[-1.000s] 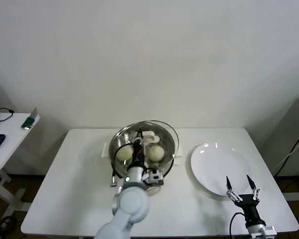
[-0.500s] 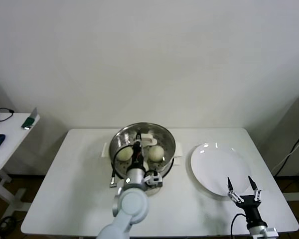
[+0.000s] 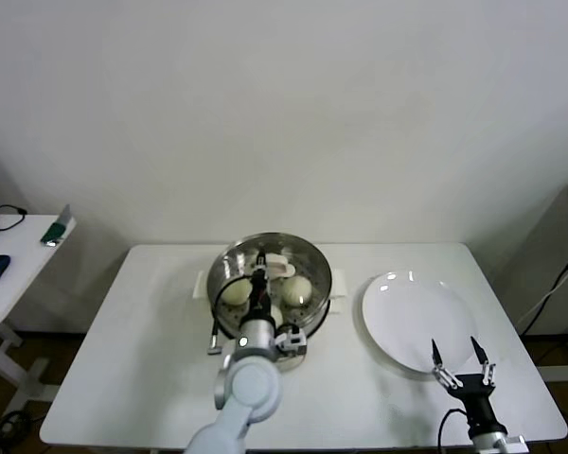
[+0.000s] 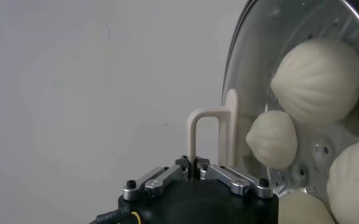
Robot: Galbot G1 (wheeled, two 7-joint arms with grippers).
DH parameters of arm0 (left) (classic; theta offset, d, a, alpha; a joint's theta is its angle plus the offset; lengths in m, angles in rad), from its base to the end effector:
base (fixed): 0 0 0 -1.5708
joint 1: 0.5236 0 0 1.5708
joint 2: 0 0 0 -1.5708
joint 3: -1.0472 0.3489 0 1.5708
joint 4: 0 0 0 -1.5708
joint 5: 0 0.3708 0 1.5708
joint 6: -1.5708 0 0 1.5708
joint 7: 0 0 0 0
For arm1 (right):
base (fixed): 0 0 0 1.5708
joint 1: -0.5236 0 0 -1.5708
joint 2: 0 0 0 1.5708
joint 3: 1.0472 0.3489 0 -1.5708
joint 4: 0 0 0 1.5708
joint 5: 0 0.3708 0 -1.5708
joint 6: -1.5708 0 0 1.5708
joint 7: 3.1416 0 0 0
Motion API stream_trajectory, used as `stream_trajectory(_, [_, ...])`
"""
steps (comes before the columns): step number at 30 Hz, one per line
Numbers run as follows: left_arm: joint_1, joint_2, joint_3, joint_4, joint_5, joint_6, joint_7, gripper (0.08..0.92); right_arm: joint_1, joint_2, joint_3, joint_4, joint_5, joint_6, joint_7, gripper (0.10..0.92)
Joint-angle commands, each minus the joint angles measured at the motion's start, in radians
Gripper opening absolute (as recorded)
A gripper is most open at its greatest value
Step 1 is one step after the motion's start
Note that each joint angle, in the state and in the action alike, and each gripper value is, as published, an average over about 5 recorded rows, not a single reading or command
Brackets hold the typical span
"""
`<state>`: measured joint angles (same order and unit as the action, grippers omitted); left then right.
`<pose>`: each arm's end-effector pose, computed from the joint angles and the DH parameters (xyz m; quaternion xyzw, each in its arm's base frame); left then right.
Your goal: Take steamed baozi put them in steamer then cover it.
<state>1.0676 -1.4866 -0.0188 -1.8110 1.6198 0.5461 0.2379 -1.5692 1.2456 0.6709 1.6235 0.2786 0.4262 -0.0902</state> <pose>0.3096 -0.1516 -0.2808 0.0046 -0.7064 -0.7074 0.0218 0.1705 -0.1567 -0.4381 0.0010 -0.9987 0.0508 0.0031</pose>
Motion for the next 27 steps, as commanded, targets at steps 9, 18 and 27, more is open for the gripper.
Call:
stream_trajectory(9, [0.024,0.053,0.031,-0.12,-0.075,0.013,0.038,0.285,0.001,0.003,-0.006,0.001,-0.004,-0.02,-0.008,0.823])
stream_trajectory(18, [0.092,0.169,0.028,-0.296,-0.187,0.021,0.041,0.545,0.002,0.003,-0.014,-0.001,-0.005,-0.043,-0.02,0.823])
stream_trajectory(27, [0.239,0.309,-0.1,-0.408,-0.614,-0.087,-0.147,0.789,0.002,0.006,-0.034,0.019,0.011,-0.108,0.069,0.823])
